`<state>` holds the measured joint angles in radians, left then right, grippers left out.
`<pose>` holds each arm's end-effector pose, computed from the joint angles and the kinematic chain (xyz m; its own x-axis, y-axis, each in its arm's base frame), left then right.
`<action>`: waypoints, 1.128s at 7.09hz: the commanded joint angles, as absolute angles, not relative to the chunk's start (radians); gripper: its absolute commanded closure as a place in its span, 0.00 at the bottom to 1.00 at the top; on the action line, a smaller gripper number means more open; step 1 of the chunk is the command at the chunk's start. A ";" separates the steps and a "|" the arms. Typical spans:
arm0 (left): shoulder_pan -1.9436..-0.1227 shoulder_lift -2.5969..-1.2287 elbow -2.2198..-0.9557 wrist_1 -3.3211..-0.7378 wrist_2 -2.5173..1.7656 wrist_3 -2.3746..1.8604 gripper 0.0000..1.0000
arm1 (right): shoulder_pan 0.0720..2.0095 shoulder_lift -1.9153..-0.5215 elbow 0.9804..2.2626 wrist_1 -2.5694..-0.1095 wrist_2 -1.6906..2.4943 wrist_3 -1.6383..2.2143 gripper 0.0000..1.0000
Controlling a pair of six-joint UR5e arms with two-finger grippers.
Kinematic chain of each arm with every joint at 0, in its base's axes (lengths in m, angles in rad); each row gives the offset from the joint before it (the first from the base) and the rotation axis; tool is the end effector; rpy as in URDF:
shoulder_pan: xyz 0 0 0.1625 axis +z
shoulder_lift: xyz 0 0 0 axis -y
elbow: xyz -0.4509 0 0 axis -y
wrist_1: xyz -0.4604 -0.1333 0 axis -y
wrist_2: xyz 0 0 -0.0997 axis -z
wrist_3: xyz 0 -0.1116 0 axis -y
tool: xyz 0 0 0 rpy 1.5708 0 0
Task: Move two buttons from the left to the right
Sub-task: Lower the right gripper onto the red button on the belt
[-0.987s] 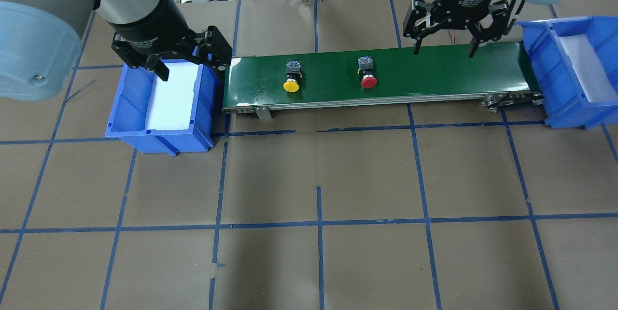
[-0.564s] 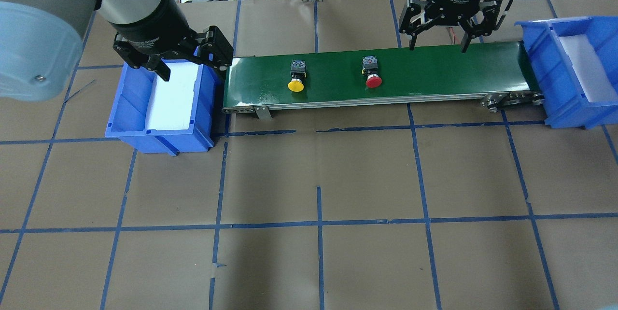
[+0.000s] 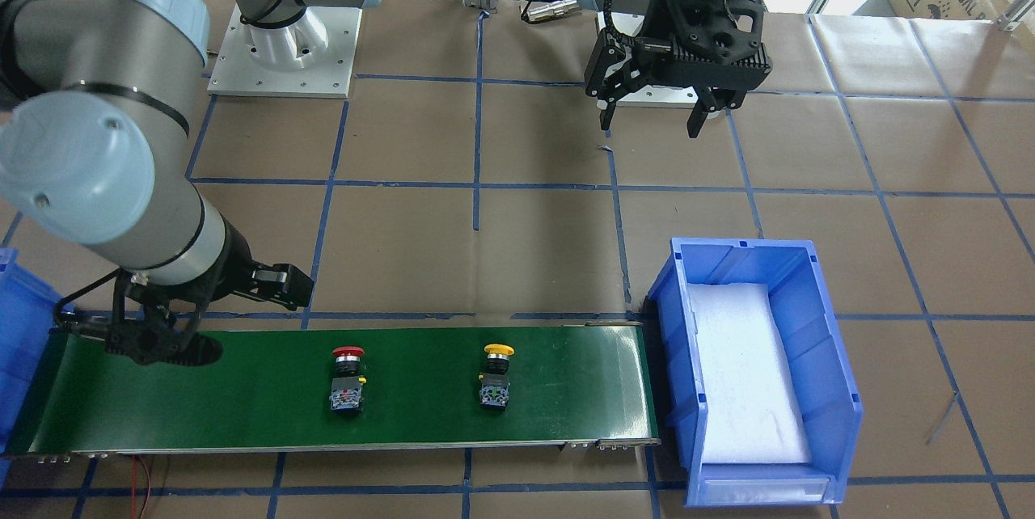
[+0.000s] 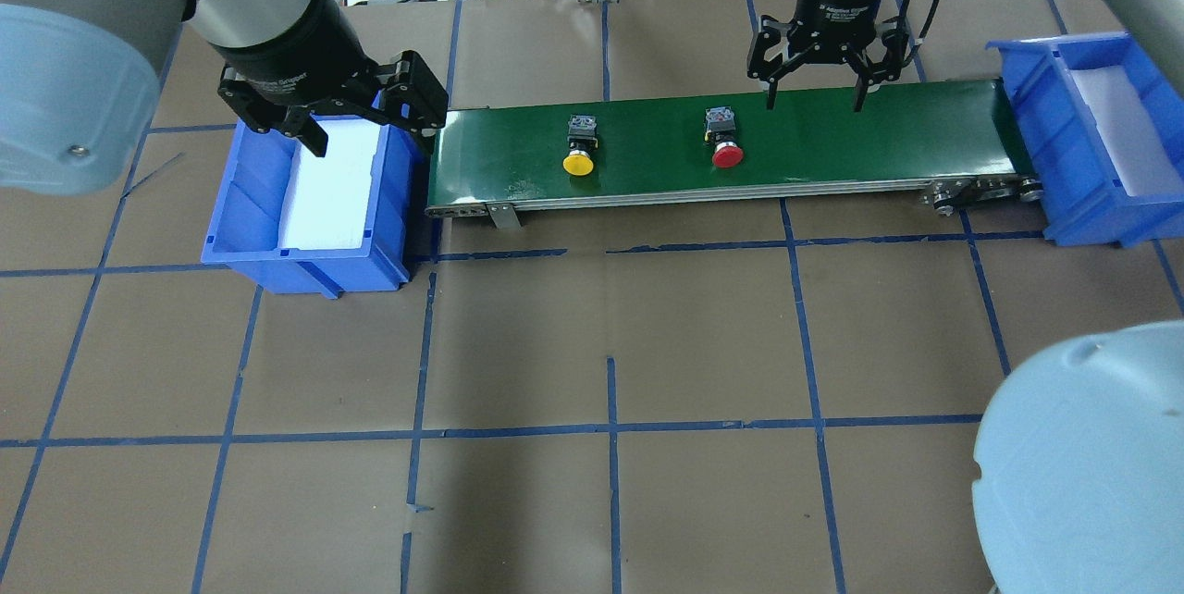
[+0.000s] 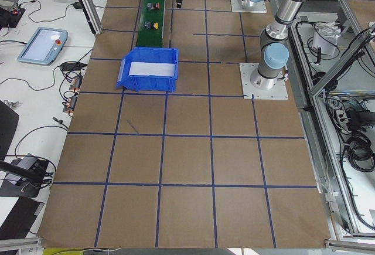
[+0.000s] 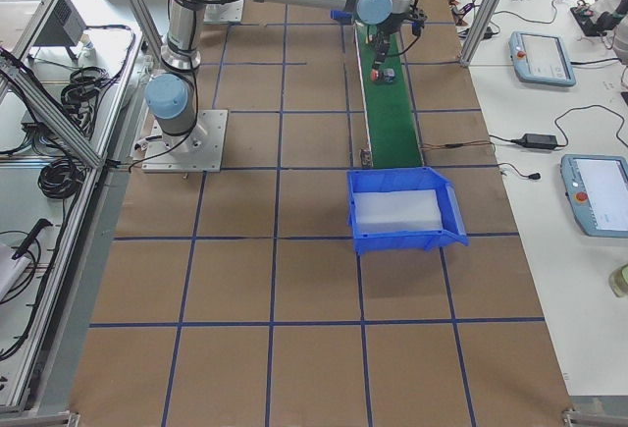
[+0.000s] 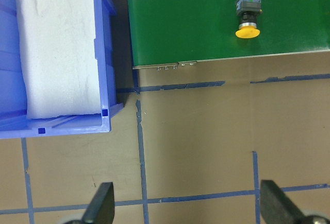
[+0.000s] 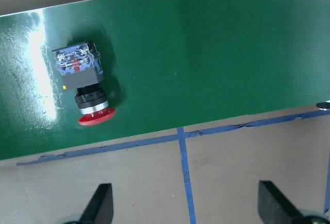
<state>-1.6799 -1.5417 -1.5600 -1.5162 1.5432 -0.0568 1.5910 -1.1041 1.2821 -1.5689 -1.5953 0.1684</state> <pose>-0.1962 -0.5385 0.5299 -0.9979 0.0551 0.0328 0.0518 0.9943 -0.0926 0.1454 -0.7313 0.3561 -0.9886 0.1406 0.0538 0.1479 0.9739 0.1724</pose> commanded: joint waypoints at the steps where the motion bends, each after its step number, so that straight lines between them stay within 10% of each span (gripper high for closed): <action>1: -1.678 -1.542 -1.560 -1.516 1.540 -0.057 0.00 | 1.591 -1.020 1.276 -1.680 -1.583 0.173 0.00; 8: -1.675 -1.543 -1.560 -1.516 1.536 -0.055 0.00 | 1.600 -0.957 1.278 -1.758 -1.580 0.178 0.00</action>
